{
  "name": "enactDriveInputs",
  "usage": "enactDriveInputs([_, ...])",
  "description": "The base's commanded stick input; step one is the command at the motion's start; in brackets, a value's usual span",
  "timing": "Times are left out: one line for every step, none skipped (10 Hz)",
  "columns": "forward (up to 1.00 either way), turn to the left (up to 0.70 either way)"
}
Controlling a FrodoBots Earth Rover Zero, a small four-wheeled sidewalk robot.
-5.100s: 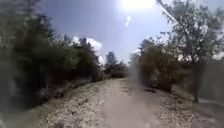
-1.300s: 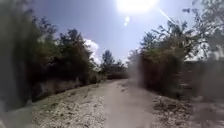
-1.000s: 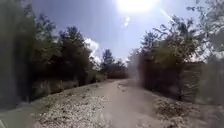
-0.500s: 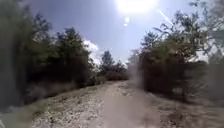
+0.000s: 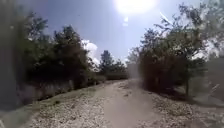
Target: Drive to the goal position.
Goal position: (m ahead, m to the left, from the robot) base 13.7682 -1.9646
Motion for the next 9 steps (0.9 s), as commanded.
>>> enactDriveInputs([0.60, 0.01])
enactDriveInputs([0.60, 0.01])
enactDriveInputs([0.60, 0.01])
enactDriveInputs([0.60, 0.01])
enactDriveInputs([0.60, 0.01])
enactDriveInputs([0.60, 0.01])
enactDriveInputs([0.60, 0.01])
enactDriveInputs([0.60, 0.01])
enactDriveInputs([0.60, 0.01])
